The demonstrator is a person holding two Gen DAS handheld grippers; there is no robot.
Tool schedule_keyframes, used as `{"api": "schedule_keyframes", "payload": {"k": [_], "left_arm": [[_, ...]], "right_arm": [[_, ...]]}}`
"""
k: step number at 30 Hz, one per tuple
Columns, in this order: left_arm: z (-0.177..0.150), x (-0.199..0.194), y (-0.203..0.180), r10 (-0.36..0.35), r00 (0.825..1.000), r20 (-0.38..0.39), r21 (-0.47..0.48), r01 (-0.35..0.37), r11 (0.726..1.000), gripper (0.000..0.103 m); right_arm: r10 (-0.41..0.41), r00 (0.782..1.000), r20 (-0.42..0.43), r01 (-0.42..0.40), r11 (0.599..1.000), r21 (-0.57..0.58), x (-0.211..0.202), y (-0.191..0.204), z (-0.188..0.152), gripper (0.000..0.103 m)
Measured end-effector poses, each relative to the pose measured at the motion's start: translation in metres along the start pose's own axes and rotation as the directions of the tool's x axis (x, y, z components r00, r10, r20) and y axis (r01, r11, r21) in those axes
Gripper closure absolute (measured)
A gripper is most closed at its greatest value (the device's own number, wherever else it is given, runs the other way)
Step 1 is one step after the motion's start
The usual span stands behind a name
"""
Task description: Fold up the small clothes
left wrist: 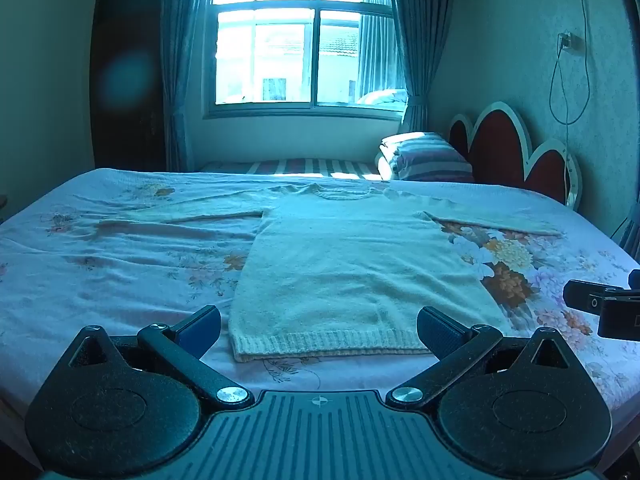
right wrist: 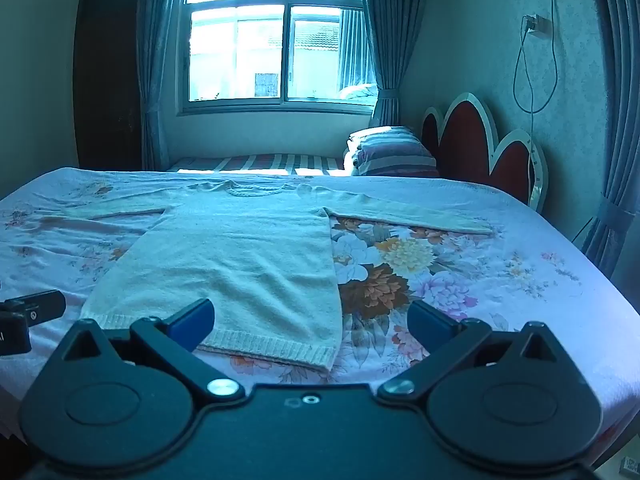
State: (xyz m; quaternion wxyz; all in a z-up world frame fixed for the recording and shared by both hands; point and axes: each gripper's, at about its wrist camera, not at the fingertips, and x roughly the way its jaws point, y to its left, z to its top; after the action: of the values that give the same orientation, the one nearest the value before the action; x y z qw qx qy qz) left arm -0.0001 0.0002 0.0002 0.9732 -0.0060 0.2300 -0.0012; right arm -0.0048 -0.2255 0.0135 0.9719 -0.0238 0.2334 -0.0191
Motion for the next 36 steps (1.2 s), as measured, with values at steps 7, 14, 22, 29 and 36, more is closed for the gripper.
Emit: {"api": "schedule_keyframes", "payload": {"k": [7,14,22,29,36], "left_arm": [[0.0017,0.0006,0.0,0.001,1.0,-0.001,-0.002,-0.001,1.0,0.0],[0.0,0.0011,0.0007,-0.007,1.0,-0.005,-0.001,0.007,1.0,0.0],[-0.0013,0.0038,-0.0009,-0.005,1.0,0.0,0.001,0.005,1.0,0.0],[-0.0009,0.0039,-0.0021,-0.003,1.0,0.001,0.005,0.003,1.0,0.0],[-0.0001,0.0015,-0.0036,-0.003,1.0,0.005,0.01,0.003,1.0,0.0]], "right_arm": [[-0.004,1.0,0.003,0.005,1.0,-0.011,0.0005,0.0008,-0.0004,0.0],[-0.008,1.0,0.007,0.008,1.0,0.001,-0.0003,0.0002,-0.0007,0.0],[-0.011,1.0,0.014,0.011,1.0,0.003,0.0011,0.0012,-0.0007,0.0],[-0.007,1.0,0.022,0.007,1.0,0.008,-0.0016,0.0008,-0.0018,0.0],[-0.008,1.0,0.022,0.008,1.0,0.008,-0.0017,0.0017,-0.0009,0.0]]}}
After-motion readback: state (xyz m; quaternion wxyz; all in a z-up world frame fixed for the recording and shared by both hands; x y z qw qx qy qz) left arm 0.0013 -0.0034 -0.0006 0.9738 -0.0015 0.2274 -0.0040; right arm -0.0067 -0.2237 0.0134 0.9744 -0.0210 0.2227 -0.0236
